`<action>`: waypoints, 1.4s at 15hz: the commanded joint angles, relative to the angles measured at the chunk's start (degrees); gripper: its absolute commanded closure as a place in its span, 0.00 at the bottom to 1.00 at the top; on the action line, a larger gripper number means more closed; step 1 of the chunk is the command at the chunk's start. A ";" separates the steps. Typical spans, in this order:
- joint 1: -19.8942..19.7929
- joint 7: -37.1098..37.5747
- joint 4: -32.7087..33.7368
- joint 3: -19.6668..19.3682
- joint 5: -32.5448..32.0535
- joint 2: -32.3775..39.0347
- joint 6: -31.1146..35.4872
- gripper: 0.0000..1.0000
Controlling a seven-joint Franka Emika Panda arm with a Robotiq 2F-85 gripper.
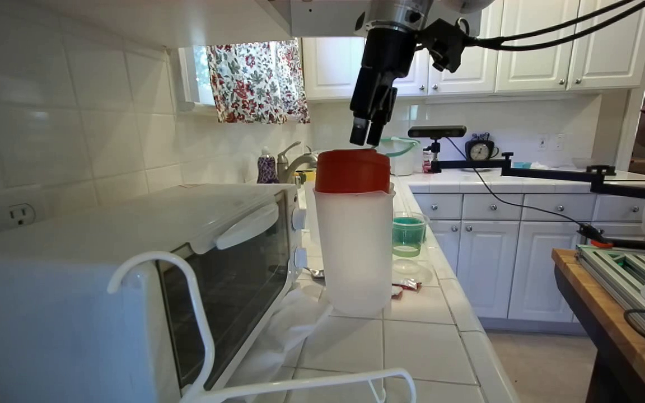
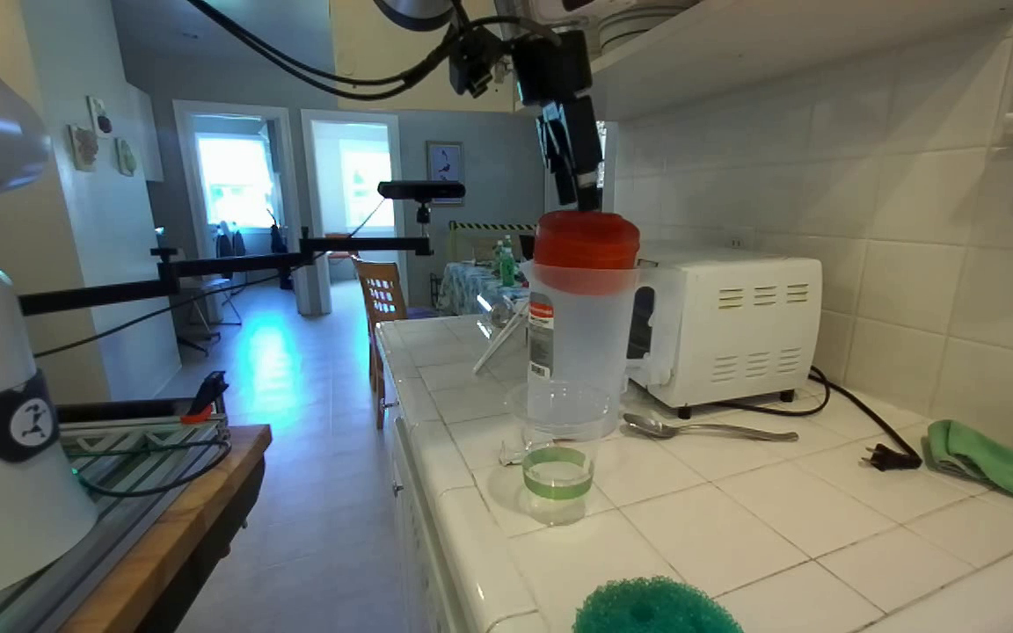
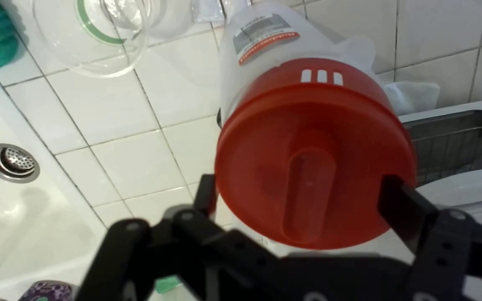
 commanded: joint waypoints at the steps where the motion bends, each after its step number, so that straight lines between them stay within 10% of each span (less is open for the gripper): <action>1: -0.06 -0.51 0.31 -0.41 0.79 1.40 1.19 0.00; 11: -0.13 -0.47 0.37 -0.88 1.17 2.86 5.44 0.88; 21: 0.24 -0.77 -0.37 -0.59 1.02 0.35 5.05 0.92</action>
